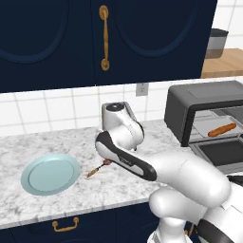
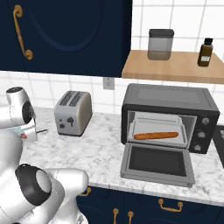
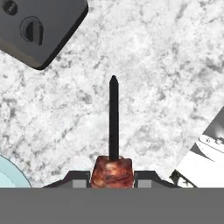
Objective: Pick up the kebab skewer and baguette bread, and place them inside the toaster oven. Close the toaster oven door and start by setting the timer.
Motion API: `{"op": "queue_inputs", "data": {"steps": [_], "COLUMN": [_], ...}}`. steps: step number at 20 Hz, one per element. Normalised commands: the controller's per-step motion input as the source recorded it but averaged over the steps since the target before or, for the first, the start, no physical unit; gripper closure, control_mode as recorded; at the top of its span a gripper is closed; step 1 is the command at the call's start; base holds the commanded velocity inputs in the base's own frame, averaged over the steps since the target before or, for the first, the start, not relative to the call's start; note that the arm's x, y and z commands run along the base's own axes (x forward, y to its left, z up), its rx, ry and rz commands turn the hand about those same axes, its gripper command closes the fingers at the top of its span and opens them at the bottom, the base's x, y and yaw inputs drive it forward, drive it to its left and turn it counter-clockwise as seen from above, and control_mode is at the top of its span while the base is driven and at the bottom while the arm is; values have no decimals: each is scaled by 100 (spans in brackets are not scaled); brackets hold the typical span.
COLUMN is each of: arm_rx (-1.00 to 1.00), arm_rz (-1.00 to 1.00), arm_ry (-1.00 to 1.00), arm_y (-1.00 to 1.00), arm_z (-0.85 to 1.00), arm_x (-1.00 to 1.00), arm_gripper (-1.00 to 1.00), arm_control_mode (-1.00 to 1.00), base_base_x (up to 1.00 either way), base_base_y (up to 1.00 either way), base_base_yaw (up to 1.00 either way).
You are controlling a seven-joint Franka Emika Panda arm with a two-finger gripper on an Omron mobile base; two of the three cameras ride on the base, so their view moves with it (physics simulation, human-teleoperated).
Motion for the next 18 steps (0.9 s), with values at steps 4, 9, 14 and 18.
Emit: {"op": "queue_inputs", "data": {"steps": [4,9,14,18], "arm_rx": [4,3,2,1], "arm_rz": [-20,-16,-10,-5], "arm_ry": [0,-1,-3,-4], "arm_y": [-100,-100,-100,-100], "arm_z": [44,47,43,28], "arm_x": [-16,-10,-5,-4], "arm_gripper": [100,100,100,100], "arm_control_mode": [-100,-100,-100,-100], "base_base_x": [0,0,0,0], "base_base_y": [0,0,0,0], "base_base_yaw": [0,0,0,0]}}
